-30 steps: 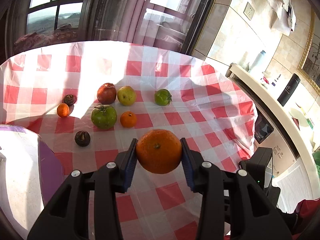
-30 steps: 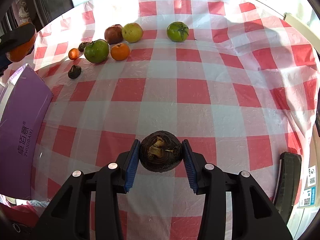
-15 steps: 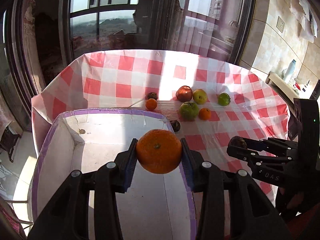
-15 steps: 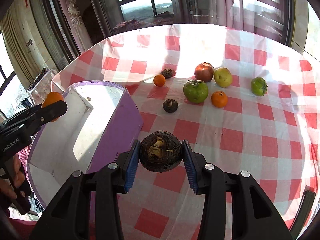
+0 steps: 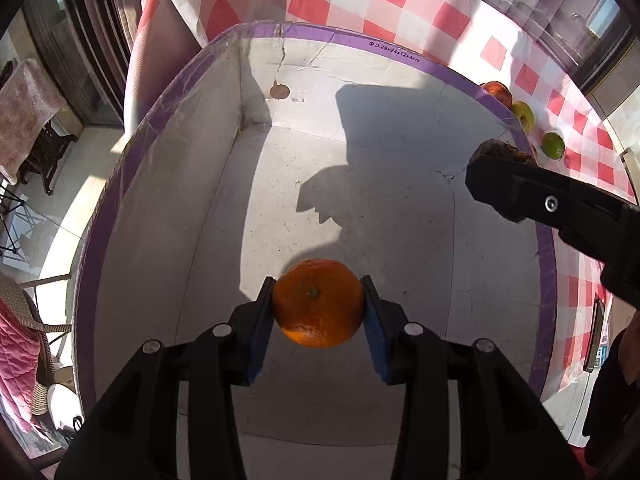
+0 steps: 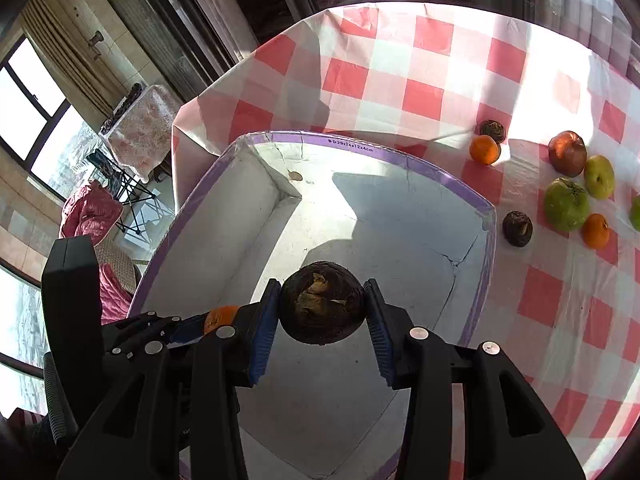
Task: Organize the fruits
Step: 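Lift both held fruits and carry them over the white purple-rimmed box, then open the left tool to drop the orange while the right tool drops the brown fruit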
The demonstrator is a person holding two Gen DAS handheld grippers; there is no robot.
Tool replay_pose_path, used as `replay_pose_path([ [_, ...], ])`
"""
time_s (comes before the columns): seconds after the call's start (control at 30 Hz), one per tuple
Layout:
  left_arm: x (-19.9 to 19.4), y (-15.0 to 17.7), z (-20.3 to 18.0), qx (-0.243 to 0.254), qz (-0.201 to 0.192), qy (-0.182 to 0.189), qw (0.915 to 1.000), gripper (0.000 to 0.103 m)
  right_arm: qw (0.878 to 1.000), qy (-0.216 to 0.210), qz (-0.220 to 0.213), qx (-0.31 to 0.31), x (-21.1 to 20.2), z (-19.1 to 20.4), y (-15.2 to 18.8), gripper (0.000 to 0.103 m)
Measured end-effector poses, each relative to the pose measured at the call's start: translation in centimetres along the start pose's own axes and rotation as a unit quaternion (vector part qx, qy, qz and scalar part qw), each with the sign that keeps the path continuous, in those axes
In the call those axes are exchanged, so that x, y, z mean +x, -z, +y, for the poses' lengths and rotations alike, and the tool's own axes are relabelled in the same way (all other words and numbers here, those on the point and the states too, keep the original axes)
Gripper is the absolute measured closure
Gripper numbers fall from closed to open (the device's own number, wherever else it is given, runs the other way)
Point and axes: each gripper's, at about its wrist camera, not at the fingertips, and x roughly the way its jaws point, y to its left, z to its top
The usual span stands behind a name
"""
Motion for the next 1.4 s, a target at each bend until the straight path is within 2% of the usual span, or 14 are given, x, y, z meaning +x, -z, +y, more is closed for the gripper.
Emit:
replay_pose_path([
  [0.2, 3.1, 0.5, 1.7, -0.025, 0.066, -0.001, 0.9975, 0.061, 0.992, 0.05, 0.115, 0.024, 7.4, 0.7, -1.1, 0.061],
  [0.33, 4.2, 0.9, 2.3, -0.039, 0.1, 0.004, 0.9942, 0.061, 0.982, 0.084, 0.167, 0.03, 10.7, 0.7, -0.6, 0.06],
  [0.57, 5.4, 1.4, 2.9, -0.055, 0.15, 0.009, 0.9872, 0.059, 0.972, 0.118, 0.205, 0.002, 12.1, 0.9, 1.3, 0.06],
  [0.67, 5.3, 1.2, 2.6, -0.05, 0.157, 0.008, 0.9862, 0.048, 0.971, 0.122, 0.207, -0.007, 11.7, 1.1, 1.7, 0.06],
  [0.73, 5.2, 1.0, 2.3, -0.046, 0.162, 0.004, 0.9857, 0.031, 0.97, 0.123, 0.21, -0.003, 12.0, 1.0, 1.6, 0.059],
  [0.8, 4.9, 0.6, 1.8, -0.047, 0.161, 0.006, 0.9857, 0.027, 0.97, 0.123, 0.21, 0.005, 11.6, 0.7, 1.8, 0.049],
  [0.87, 4.5, 0.4, 1.7, -0.05, 0.161, 0.005, 0.9857, 0.02, 0.972, 0.118, 0.203, 0.016, 10.9, 0.3, 1.8, 0.031],
  [0.9, 4.3, 0.4, 1.6, -0.052, 0.158, 0.006, 0.986, 0.018, 0.974, 0.111, 0.196, 0.024, 10.4, 0.1, 1.6, 0.031],
  [0.97, 3.3, 0.5, 1.9, -0.055, 0.144, 0.009, 0.9881, 0.018, 0.978, 0.097, 0.179, 0.037, 9.1, -0.2, 1.6, 0.031],
  [1.03, 1.7, 0.1, 1.7, -0.058, 0.11, 0.023, 0.9921, 0.018, 0.982, 0.081, 0.162, 0.046, 7.5, -0.5, 1.8, 0.031],
  [1.17, -3.3, -0.5, 1.5, -0.049, -0.013, 0.036, 0.9981, 0.018, 0.994, 0.033, 0.091, 0.053, 3.1, -1.1, 1.9, 0.03],
  [1.27, -7.2, -0.3, 1.3, -0.027, -0.104, 0.005, 0.9942, 0.012, 0.999, -0.004, 0.018, 0.039, -1.3, -1.3, 2.2, 0.024],
  [1.3, -8.3, -0.1, 1.0, -0.017, -0.128, -0.01, 0.9916, 0.007, 0.999, -0.018, -0.003, 0.036, -2.8, -1.5, 2.3, 0.023],
  [1.4, -9.8, -0.4, 1.3, 0.006, -0.184, -0.019, 0.9827, 0.002, 0.996, -0.061, -0.06, 0.033, -7.0, -1.4, 1.6, 0.023],
])
